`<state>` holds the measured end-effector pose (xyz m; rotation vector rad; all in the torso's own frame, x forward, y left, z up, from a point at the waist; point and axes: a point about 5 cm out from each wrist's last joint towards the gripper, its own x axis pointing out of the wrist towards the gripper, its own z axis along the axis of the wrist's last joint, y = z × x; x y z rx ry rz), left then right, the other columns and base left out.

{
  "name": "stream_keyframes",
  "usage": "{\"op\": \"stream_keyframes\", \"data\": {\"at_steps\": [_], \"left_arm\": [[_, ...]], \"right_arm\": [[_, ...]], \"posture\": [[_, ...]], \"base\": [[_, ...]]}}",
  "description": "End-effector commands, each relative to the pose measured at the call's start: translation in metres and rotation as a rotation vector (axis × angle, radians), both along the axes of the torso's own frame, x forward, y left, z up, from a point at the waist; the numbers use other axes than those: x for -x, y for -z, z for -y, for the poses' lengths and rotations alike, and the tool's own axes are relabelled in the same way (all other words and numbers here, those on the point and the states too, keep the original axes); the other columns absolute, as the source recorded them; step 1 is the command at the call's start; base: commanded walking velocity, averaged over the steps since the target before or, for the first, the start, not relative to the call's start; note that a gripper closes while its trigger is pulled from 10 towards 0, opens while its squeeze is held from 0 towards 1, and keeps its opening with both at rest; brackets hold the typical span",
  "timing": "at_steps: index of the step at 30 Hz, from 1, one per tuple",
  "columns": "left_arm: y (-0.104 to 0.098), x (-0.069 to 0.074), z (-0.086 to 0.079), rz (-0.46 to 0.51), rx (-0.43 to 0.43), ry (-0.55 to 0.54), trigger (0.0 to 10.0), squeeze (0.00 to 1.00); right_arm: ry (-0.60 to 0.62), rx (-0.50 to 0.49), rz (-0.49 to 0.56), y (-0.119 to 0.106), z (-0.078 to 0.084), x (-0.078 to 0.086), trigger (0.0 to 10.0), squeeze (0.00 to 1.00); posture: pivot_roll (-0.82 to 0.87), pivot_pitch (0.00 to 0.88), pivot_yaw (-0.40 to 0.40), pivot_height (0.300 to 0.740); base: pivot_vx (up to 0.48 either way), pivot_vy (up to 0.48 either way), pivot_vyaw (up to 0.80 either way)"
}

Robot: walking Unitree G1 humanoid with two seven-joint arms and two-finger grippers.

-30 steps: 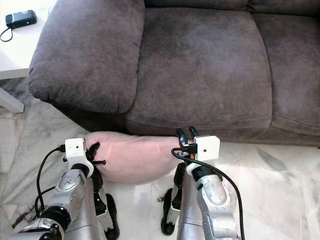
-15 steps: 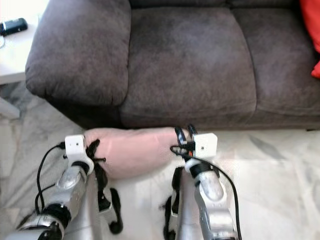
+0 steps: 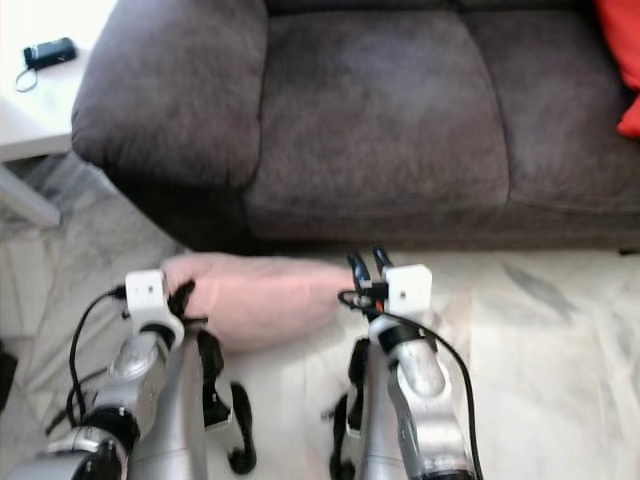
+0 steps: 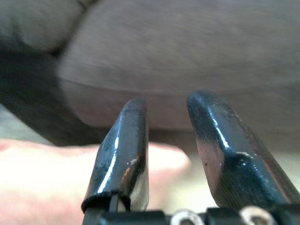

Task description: Move the pillow to the sofa from floor

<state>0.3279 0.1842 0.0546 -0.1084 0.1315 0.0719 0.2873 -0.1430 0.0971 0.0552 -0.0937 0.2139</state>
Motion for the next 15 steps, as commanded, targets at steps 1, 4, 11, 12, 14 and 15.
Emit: {"op": "stream_keyframes", "data": {"at_steps": [1,4,11,12,14,15], "left_arm": [[0.0007,0.0021,-0.0036,0.012,0.003,-0.011,10.0,0.0],[0.0,0.0014,-0.0028,0.014,0.002,-0.008,10.0,0.0],[-0.0032,-0.0006,-0.0009,0.028,0.002,0.01,10.0,0.0],[-0.0037,-0.0008,-0.0008,0.031,0.001,0.015,10.0,0.0],[-0.0076,-0.0017,-0.0019,0.05,-0.022,0.041,10.0,0.0],[-0.0076,-0.0017,-0.0019,0.05,-0.022,0.041,10.0,0.0]], "right_arm": [[0.0,-0.003,-0.017,0.0066,-0.0017,0.0037,10.0,0.0],[0.0,-0.004,-0.019,0.0077,-0.0022,0.0034,10.0,0.0],[0.001,-0.006,-0.025,0.0105,-0.0031,0.0018,10.0,0.0],[0.001,-0.006,-0.026,0.0107,-0.0031,0.0017,10.0,0.0],[0.003,-0.008,-0.029,0.0121,-0.0035,0.0001,10.0,0.0],[0.003,-0.008,-0.029,0.0121,-0.0035,0.0001,10.0,0.0]], "posture": [[0.01,0.265,-0.014,0.536],[0.01,0.26,-0.012,0.536],[0.02,0.247,-0.005,0.536],[0.02,0.247,-0.005,0.536],[0.03,0.234,0.001,0.536],[0.03,0.234,0.001,0.536]], "base": [[-0.304,0.0,0.0],[-0.298,0.0,0.0],[-0.084,0.0,0.0],[0.0,0.0,0.0],[0.0,0.0,0.0],[0.0,0.0,0.0]]}}
